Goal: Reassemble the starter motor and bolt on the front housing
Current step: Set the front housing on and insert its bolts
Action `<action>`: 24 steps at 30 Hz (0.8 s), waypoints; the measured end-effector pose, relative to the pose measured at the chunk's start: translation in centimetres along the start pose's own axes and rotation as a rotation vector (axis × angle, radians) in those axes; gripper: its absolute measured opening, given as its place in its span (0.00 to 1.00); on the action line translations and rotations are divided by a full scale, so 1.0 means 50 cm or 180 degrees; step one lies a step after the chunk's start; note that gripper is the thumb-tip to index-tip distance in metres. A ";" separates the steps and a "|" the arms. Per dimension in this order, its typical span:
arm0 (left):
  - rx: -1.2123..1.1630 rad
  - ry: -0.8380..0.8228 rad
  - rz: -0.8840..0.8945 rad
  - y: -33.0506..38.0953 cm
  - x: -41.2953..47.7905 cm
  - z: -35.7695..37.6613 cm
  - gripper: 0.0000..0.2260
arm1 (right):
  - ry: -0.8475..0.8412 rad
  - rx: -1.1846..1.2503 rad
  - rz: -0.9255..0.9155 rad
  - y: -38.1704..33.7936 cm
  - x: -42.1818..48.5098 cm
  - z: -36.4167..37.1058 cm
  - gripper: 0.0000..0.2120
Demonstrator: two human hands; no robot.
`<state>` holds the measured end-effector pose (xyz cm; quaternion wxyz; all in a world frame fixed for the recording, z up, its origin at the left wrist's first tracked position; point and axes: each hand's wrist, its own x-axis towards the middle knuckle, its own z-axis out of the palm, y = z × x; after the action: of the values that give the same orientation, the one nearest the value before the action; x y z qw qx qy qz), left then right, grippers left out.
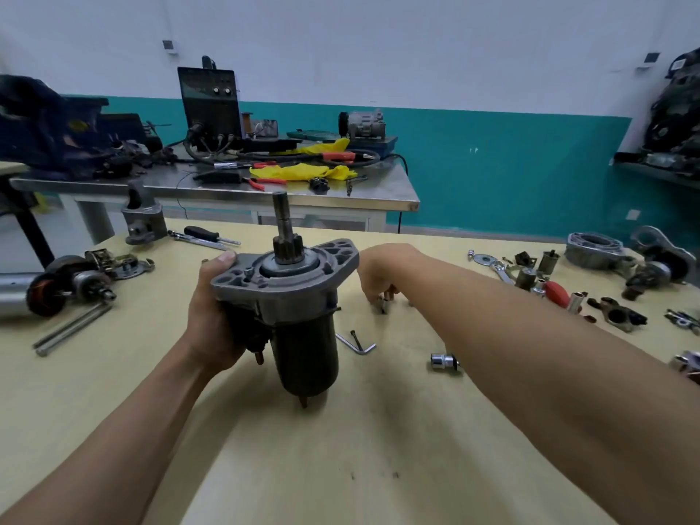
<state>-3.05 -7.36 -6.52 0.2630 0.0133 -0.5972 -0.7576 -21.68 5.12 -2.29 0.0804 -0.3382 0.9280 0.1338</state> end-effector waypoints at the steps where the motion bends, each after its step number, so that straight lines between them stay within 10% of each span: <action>1: -0.0004 0.0002 -0.0002 0.000 0.000 0.002 0.30 | 0.0042 -0.0005 -0.0001 0.000 0.003 0.005 0.18; 8: 0.0003 -0.0196 0.0003 0.001 -0.003 0.010 0.27 | 0.0665 0.0692 -0.0203 0.012 -0.007 0.012 0.13; 15: -0.0049 -0.0233 0.0071 0.004 -0.005 0.014 0.25 | 0.2810 0.3954 -0.1582 0.071 -0.230 -0.064 0.07; 18: -0.0032 -0.0320 0.0088 0.006 -0.008 0.020 0.27 | 0.3001 0.4078 -0.2408 0.045 -0.315 -0.038 0.08; 24: -0.0084 -0.0262 0.0003 0.015 -0.019 0.029 0.27 | 0.3073 0.3759 -0.2272 0.021 -0.322 -0.008 0.11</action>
<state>-2.45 -5.77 -5.68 0.2387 -0.0217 -0.5975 -0.7652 -10.18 15.54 2.13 -0.1241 -0.5339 0.6155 -0.5664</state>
